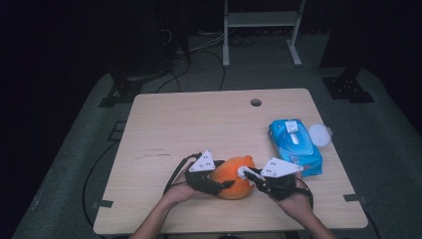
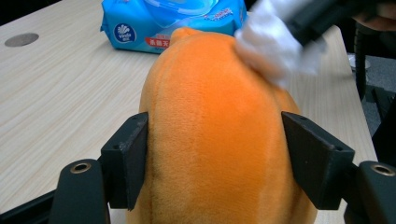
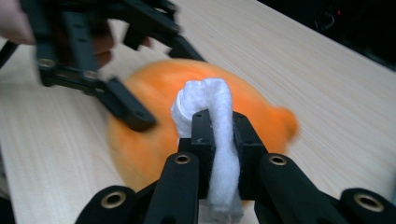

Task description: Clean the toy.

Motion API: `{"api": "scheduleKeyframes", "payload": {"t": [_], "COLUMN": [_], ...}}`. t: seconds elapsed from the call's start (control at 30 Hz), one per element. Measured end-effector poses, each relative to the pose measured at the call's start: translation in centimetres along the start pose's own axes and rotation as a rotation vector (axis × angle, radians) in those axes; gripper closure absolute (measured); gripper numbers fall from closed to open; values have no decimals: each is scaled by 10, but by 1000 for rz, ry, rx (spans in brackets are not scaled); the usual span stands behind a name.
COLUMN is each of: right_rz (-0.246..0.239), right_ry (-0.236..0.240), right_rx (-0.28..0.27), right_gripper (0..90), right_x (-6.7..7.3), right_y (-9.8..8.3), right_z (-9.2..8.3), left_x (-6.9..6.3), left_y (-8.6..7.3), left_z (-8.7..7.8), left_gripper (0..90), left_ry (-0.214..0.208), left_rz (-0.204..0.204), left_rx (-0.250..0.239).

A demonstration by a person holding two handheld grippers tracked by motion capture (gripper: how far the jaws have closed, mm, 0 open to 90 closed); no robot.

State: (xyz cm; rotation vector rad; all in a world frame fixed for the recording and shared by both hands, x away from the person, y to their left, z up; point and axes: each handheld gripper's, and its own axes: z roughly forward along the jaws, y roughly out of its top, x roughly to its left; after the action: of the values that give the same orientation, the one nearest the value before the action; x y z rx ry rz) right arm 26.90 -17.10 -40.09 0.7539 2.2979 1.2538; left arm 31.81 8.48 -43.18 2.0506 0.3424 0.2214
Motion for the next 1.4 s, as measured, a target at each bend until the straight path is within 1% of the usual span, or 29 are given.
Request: {"api": "scheduleKeyframes", "payload": {"t": [0.03, 0.13, 0.2, 0.3, 0.4, 0.43, 0.47, 0.5, 0.6, 0.67, 0.73, 0.8, 0.9, 0.93, 0.97, 1.0, 1.07, 1.13, 1.17, 1.2, 1.27, 1.33, 1.4], "right_rz": [21, 40, 51, 54, 37, 26, 9, 10, 43, 85, 107, 109, 132, 134, 135, 137, 134, 155, 160, 160, 144, 127, 106], "right_ry": [-13, -41, -33, -19, 15, 22, 20, 21, 18, 18, 11, -9, -10, -14, -20, -27, -56, -61, -55, -49, -41, -19, -1], "right_rx": [6, 22, 40, 34, -3, -3, 4, 6, 9, 21, 31, 45, 66, 72, 76, 86, 105, 122, 120, 115, 92, 55, 37], "right_gripper": [814, 814, 814, 815, 815, 815, 815, 814, 815, 815, 815, 816, 816, 816, 817, 817, 817, 817, 817, 818, 819, 819, 819], "right_x": [-6, -14, -16, -10, -1, 0, 1, 0, -11, -22, -28, -31, -34, -35, -35, -36, -39, -43, -44, -44, -38, -30, -23], "right_y": [-3, -8, -9, -5, 3, 5, 5, 4, -2, -8, -13, -15, -16, -16, -15, -15, -16, -18, -19, -18, -13, -7, -3], "right_z": [-1, -3, -2, -3, -4, -4, -3, -3, -4, -4, -5, -5, -3, -2, -2, -2, -1, 0, 0, -1, -4, -6, -9], "left_x": [0, 0, -1, -3, -8, -9, -9, -8, -8, -8, -9, -9, -10, -10, -11, -11, -11, -12, -12, -13, -13, -14, -13], "left_y": [0, -1, -1, 1, 1, 2, 2, 1, 1, 3, 3, 2, 3, 4, 4, 5, 5, 4, 5, 5, 6, 5, 5], "left_z": [0, -1, 1, 4, 6, 6, 6, 5, 5, 6, 6, 5, 6, 7, 7, 7, 7, 6, 7, 7, 7, 9, 9], "left_gripper": [285, 285, 285, 275, 273, 274, 274, 276, 279, 278, 277, 277, 272, 271, 271, 271, 270, 267, 266, 263, 259, 255, 252], "left_ry": [-2, -9, -9, -5, -16, -12, -12, -14, -18, -16, -15, -16, -8, -6, -3, -3, -6, -9, -9, -9, -10, -12, -14], "left_rz": [-2, 1, 3, 14, 33, 44, 49, 47, 36, 40, 45, 45, 48, 46, 54, 59, 63, 66, 67, 68, 73, 73, 64], "left_rx": [0, -2, -5, -4, -12, -7, -3, -3, -13, -9, -5, -8, -11, -13, -7, -5, -8, -10, -9, -7, -4, -8, -10]}}
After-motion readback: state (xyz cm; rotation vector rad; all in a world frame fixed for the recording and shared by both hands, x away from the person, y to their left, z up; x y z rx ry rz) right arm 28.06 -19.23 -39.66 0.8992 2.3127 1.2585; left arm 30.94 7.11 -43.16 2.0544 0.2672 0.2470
